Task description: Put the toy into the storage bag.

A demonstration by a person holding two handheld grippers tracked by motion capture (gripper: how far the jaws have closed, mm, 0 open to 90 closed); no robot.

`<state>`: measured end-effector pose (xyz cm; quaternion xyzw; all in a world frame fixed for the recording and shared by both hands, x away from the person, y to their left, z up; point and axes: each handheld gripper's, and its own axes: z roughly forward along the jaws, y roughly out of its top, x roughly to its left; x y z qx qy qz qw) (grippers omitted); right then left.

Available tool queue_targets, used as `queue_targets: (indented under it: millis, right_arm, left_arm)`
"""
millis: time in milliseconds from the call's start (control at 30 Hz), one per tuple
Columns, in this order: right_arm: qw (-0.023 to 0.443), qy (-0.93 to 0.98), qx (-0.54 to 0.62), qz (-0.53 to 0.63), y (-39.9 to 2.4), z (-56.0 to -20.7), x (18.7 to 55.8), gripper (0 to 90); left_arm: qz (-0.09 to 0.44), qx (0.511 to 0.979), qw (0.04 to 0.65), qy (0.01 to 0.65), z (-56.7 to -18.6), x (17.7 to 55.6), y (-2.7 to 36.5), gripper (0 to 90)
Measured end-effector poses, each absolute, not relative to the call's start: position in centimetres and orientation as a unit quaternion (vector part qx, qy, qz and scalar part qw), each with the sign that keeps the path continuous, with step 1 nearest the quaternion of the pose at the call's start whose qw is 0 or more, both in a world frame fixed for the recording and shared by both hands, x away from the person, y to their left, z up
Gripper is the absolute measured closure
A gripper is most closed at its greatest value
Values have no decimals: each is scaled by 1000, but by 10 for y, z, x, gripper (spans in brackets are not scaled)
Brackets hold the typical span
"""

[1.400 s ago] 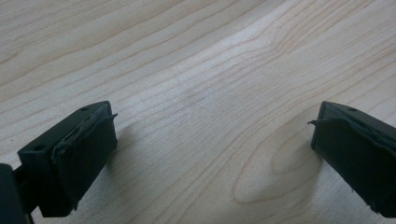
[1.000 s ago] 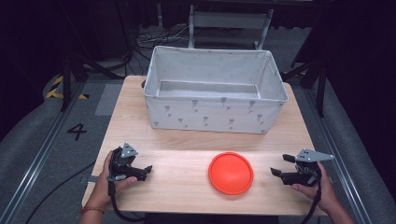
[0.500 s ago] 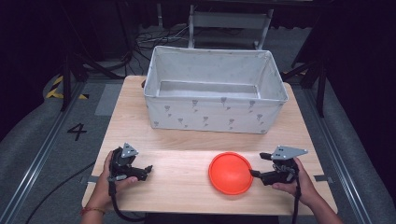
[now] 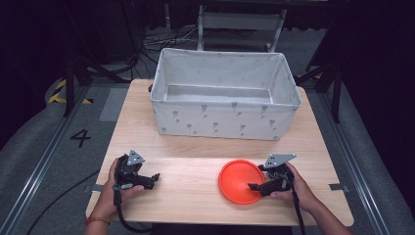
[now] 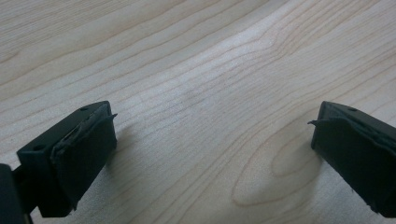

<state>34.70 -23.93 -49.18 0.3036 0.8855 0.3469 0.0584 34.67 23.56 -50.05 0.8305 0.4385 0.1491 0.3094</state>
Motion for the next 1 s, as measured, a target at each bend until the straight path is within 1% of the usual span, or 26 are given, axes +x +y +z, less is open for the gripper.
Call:
queue_targets:
  millis: [33,100,167,300,333,367,400,433,533,767,800,833,1000]
  right_arm:
    - [53,887,302,346,-239,-494,347,148]
    - [65,891,293,341,-236,-495,344,126]
    - [69,894,286,339,-234,-496,342,125]
    - [70,894,280,342,-235,-495,341,162]
    - [73,894,281,342,-235,-495,341,194]
    - [73,894,281,342,-235,-495,341,194]
    - [73,892,286,343,-236,-494,342,238]
    - [73,885,297,351,-240,-493,344,354]
    - [66,875,313,362,-246,-493,348,471]
    - [58,863,325,382,-256,-488,351,647]
    - [58,863,325,382,-256,-488,351,647]
    - [57,863,322,386,-258,-484,351,688]
    - [49,861,300,407,-264,-470,348,766]
  left_arm:
    - [149,831,309,438,-501,347,236,3]
    - [149,831,309,438,-501,347,236,3]
    - [149,831,309,438,-501,347,236,3]
    - [149,831,309,438,-501,347,236,3]
    - [149,831,309,438,-501,347,236,3]
    - [149,831,309,438,-501,347,236,3]
    - [149,831,309,438,-501,347,236,3]
    - [150,831,309,438,-501,347,236,3]
    - [149,831,309,438,-501,347,236,3]
    - [149,831,309,438,-501,347,236,3]
    - [149,831,309,438,-501,347,236,3]
    - [149,831,309,438,-501,347,236,3]
    - [150,831,309,438,-500,347,235,4]
